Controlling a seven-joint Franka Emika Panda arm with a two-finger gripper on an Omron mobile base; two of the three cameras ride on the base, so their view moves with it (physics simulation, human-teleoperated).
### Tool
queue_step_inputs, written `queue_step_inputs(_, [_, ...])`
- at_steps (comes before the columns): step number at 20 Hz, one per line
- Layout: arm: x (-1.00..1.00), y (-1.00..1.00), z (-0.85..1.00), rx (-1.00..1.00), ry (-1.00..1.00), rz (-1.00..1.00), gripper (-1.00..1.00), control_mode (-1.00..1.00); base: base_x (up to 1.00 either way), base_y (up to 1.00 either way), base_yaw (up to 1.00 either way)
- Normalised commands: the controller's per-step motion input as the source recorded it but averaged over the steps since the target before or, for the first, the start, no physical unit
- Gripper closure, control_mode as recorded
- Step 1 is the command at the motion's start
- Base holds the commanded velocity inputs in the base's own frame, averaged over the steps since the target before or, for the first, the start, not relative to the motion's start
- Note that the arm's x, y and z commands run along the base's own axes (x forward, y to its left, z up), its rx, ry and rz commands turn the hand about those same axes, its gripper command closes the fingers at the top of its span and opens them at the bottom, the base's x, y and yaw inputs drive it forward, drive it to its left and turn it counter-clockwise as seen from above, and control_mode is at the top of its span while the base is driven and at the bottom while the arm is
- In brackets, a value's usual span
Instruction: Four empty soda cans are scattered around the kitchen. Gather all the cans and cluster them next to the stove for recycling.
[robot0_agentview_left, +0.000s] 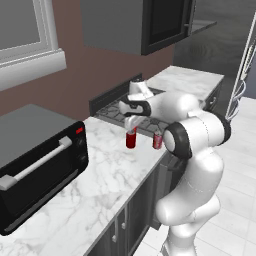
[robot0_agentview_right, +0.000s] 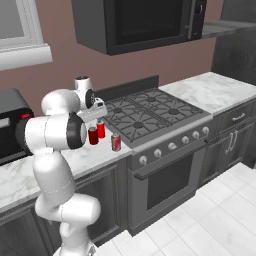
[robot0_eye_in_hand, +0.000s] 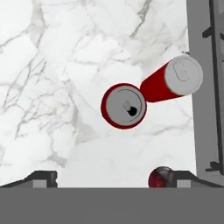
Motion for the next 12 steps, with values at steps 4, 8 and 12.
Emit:
queue_step_inputs(4, [-0.29, -0.14, 0.30, 0.00, -0.08, -0.03, -1.00, -1.00, 0.00, 0.00, 0.00])
queue_step_inputs(8, [-0.29, -0.11, 0.31, 0.00, -0.10, -0.07, -1.00, -1.00, 0.00, 0.00, 0.00])
queue_step_inputs(12, [-0.32, -0.13, 0.29, 0.01, -0.09, -0.09, -1.00, -1.00, 0.00, 0.00, 0.00])
